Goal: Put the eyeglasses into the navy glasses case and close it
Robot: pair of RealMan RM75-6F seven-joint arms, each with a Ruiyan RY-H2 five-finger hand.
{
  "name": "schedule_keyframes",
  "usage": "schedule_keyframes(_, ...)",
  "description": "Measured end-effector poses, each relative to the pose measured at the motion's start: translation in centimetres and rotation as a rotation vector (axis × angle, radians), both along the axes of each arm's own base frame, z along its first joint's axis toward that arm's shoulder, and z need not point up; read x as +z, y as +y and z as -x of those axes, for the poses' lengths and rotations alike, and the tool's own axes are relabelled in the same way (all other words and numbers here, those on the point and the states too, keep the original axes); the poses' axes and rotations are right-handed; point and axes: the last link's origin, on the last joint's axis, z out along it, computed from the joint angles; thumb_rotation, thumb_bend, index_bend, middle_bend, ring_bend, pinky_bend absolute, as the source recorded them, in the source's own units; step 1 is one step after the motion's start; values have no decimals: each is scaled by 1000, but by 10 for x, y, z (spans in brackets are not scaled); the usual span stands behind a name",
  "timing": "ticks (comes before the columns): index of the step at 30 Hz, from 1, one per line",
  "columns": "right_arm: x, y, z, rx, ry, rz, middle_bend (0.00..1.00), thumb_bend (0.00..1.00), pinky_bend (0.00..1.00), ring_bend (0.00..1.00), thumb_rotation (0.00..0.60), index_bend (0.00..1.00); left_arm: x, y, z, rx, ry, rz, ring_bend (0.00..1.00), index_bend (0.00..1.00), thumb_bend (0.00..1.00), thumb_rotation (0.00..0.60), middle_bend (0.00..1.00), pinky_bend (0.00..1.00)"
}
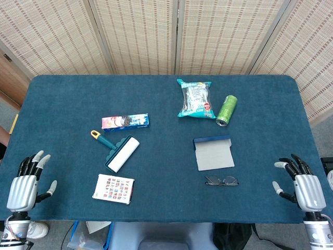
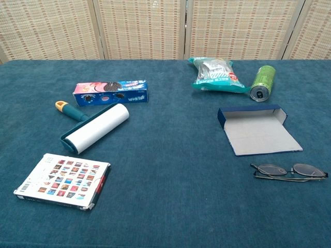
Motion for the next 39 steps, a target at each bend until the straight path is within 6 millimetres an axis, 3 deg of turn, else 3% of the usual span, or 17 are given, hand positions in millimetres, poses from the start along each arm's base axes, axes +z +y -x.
schedule_keyframes(8, -19, -11, -19, 88, 46, -120, 243, 276, 142, 86, 600, 301, -1, -4, 2, 12, -3, 3, 64, 123, 331, 600, 53, 0)
schedule_keyframes(20, -76, -31, -43, 149, 154, -346, 224, 270, 142, 86, 600, 317, 0, -12, 9, 48, -11, 7, 63, 123, 331, 600, 52, 0)
schedule_keyframes(30, -109, -48, -49, 147, 235, -411, 218, 271, 142, 85, 600, 344, -1, -14, 15, 67, -20, 11, 63, 124, 331, 600, 52, 0)
schedule_keyframes(39, -124, -58, -52, 139, 258, -434, 218, 307, 142, 84, 600, 372, 1, -17, 21, 80, -26, 5, 64, 124, 331, 600, 53, 0)
